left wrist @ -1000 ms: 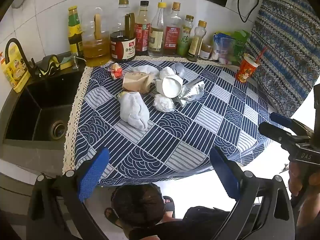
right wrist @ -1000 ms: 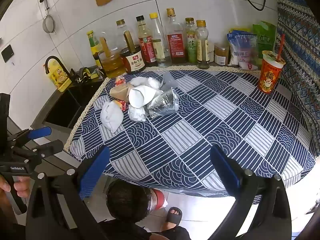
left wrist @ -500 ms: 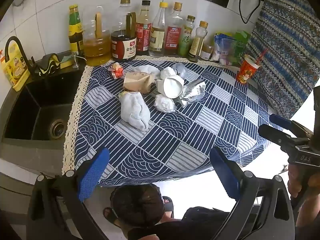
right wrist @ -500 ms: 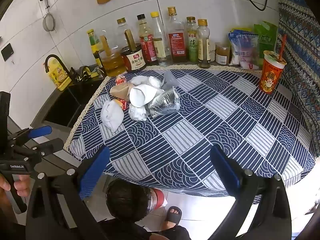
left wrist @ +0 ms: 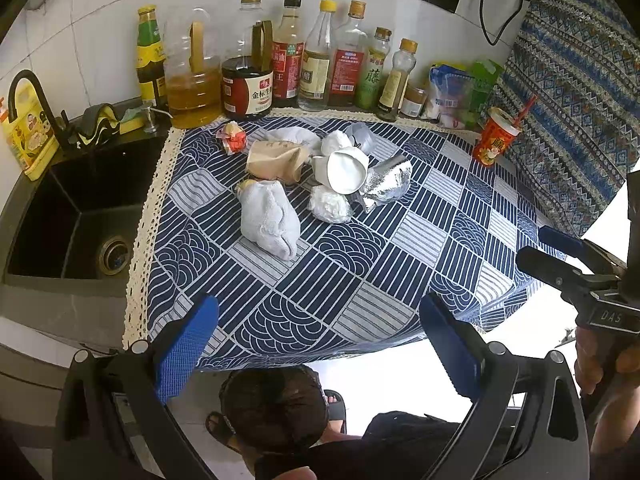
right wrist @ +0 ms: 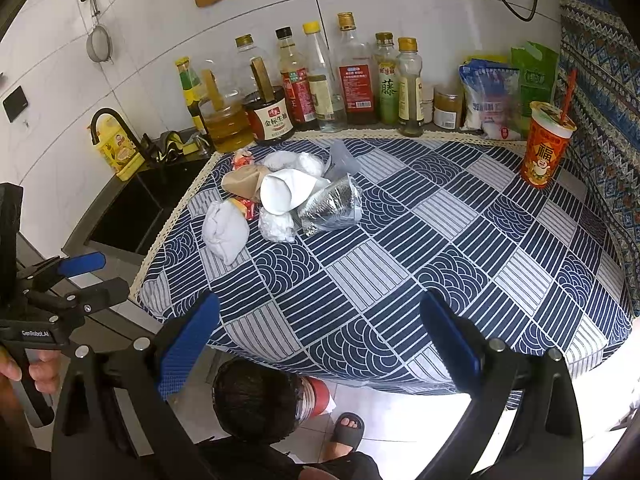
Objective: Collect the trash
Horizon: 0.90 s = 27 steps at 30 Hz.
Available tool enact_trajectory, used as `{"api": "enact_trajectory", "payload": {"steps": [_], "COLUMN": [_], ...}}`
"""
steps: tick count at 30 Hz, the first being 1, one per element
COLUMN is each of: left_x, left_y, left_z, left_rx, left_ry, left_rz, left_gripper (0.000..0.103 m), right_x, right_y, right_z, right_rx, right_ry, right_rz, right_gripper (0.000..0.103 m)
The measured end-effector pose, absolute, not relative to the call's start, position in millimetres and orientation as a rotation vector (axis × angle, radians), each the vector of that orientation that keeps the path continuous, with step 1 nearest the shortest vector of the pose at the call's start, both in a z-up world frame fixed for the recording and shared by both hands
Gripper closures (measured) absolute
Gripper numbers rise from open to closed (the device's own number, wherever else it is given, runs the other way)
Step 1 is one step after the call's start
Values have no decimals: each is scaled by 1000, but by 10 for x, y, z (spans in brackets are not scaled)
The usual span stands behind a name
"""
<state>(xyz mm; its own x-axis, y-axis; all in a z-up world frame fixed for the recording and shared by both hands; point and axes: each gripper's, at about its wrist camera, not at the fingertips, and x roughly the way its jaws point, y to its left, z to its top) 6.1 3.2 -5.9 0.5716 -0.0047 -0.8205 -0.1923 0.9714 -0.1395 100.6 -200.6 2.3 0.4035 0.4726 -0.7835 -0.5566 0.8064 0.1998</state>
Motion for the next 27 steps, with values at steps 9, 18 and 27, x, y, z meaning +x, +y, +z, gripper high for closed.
{"api": "enact_trajectory", "payload": {"steps": [9,18,27], "left_x": [60,67,63], "left_y": [23,61,72], "left_z": [-68,-60,-60], "left_rx": [-223,-229,-231], "left_ry": [955,959,957], "left_rz": [112,111,113], "left_gripper": [6,6,6], "right_x": [1006,1013,1004], "right_y": [-1975,-1972,-1968], "right_z": [13,5,-4], "right_rx": [-102,-104,-101], "right_ry": [954,958,958], "right_rz": [654,655,657], "right_gripper": [4,4,4]}}
